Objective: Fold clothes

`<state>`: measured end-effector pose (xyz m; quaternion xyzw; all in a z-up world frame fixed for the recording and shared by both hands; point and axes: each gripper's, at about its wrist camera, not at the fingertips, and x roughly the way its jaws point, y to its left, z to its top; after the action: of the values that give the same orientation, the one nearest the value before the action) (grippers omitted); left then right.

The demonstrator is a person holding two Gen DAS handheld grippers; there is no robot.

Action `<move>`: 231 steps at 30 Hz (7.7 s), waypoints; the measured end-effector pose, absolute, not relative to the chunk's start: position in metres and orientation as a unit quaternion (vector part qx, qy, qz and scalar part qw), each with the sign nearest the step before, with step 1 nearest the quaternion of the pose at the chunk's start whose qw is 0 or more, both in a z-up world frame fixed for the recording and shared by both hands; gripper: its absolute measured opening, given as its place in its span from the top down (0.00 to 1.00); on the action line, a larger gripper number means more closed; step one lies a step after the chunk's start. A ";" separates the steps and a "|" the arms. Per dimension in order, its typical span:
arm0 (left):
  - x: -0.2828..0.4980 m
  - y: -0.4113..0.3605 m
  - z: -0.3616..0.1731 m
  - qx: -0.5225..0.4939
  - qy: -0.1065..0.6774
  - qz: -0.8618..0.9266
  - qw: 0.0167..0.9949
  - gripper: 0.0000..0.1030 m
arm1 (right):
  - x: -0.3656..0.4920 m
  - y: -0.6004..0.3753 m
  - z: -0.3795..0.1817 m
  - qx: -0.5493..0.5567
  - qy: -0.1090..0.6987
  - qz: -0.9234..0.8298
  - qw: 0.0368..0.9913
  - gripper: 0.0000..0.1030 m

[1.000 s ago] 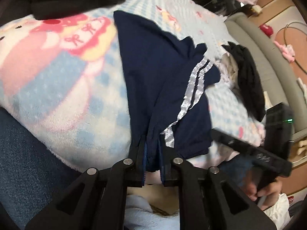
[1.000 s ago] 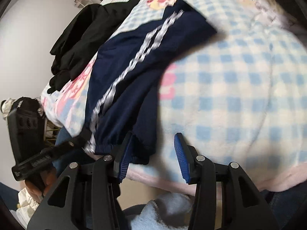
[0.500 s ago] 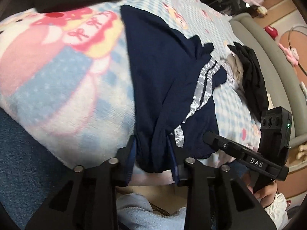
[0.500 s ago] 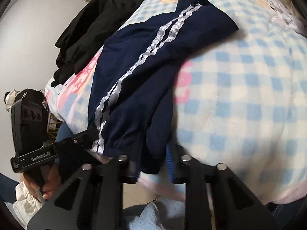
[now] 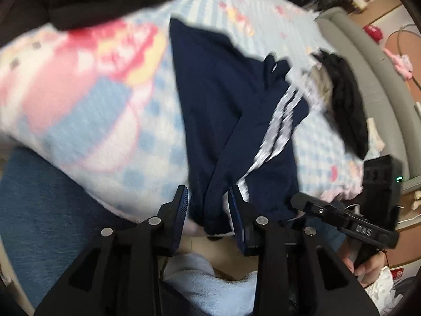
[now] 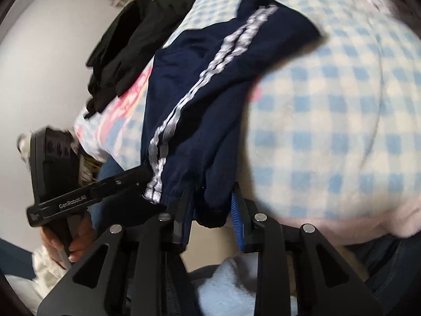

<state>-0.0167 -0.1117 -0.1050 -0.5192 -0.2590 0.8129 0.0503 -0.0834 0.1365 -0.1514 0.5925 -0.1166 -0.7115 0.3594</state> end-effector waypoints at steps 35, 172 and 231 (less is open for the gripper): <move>-0.159 -0.118 -0.062 -0.428 -0.179 0.884 0.055 0.96 | -0.212 0.153 -0.123 0.529 -0.108 -0.793 0.281 0.71; -0.036 -0.102 -0.139 -0.490 -0.292 0.819 0.068 0.78 | -0.091 0.127 -0.141 0.540 -0.103 -0.750 0.367 0.83; -0.104 -0.114 -0.101 -0.434 -0.126 0.877 0.166 0.63 | -0.179 0.087 -0.131 0.516 0.024 -0.773 0.370 0.53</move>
<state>-0.1035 -0.1135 -0.1011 -0.4336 -0.1264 0.8766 0.1660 -0.1790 0.0868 -0.1311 0.5157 0.0242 -0.7725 0.3697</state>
